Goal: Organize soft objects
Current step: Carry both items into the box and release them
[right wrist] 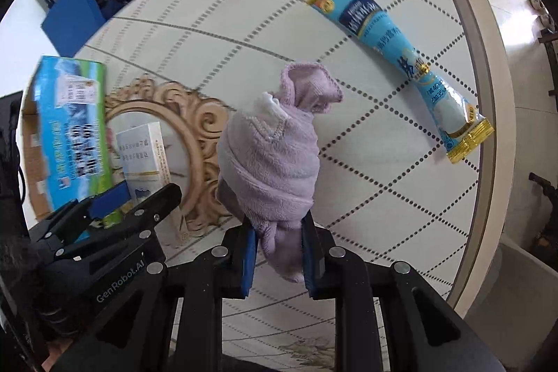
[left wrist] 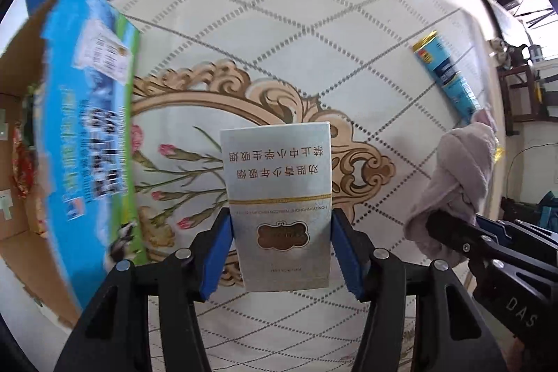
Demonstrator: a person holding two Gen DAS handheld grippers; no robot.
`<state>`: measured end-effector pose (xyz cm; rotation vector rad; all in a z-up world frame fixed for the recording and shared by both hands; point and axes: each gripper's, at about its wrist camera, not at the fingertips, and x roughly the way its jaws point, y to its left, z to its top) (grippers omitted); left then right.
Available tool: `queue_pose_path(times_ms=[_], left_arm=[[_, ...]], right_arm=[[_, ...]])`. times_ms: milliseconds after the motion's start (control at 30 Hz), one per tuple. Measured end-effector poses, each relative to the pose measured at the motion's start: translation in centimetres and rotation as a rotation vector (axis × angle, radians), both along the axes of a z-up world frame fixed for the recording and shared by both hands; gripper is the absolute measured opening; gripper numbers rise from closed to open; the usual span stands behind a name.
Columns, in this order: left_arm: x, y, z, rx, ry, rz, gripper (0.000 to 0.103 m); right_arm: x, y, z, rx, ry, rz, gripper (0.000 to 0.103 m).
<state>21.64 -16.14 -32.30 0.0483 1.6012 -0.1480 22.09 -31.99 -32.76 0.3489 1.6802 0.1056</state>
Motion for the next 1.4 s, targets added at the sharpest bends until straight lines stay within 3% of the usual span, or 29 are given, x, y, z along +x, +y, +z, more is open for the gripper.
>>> queue_pose_path(times_ms=[133, 333, 433, 567, 800, 967, 1200, 1400], left_arm=[[-1.3, 3.1, 5.9, -0.061, -0.100, 0.010, 0.053], [0.0, 12.0, 12.2, -0.097, -0.206, 0.030, 0.053], [0.4, 16.2, 14.6, -0.080, -0.240, 0.039, 0.053], [1.0, 22.2, 15.1, -0.026, -0.263, 0.046, 0.053], [1.9, 30.9, 13.1, 0.062, -0.212, 0.060, 0.053], [2.9, 35.5, 9.3, 0.091, -0.116, 0.063, 0.053], [4.3, 39.6, 3.6, 0.064, 0.032, 0.081, 0.053], [4.5, 40.4, 1.1, 0.042, 0.136, 0.074, 0.054]], right_arm=[[-0.7, 2.2, 5.2, 0.062, -0.087, 0.008, 0.023], [-0.9, 8.8, 13.5, 0.154, -0.212, 0.066, 0.023], [-0.3, 12.8, 16.1, 0.184, -0.245, 0.110, 0.023], [-0.2, 19.6, 17.5, 0.214, -0.263, 0.168, 0.023], [1.0, 29.9, 14.8, 0.234, -0.201, 0.201, 0.023], [1.9, 36.5, 11.0, 0.207, -0.138, 0.235, 0.023], [2.7, 41.7, 5.6, 0.180, -0.066, 0.265, 0.023], [3.0, 43.7, 2.7, 0.151, -0.020, 0.276, 0.029]])
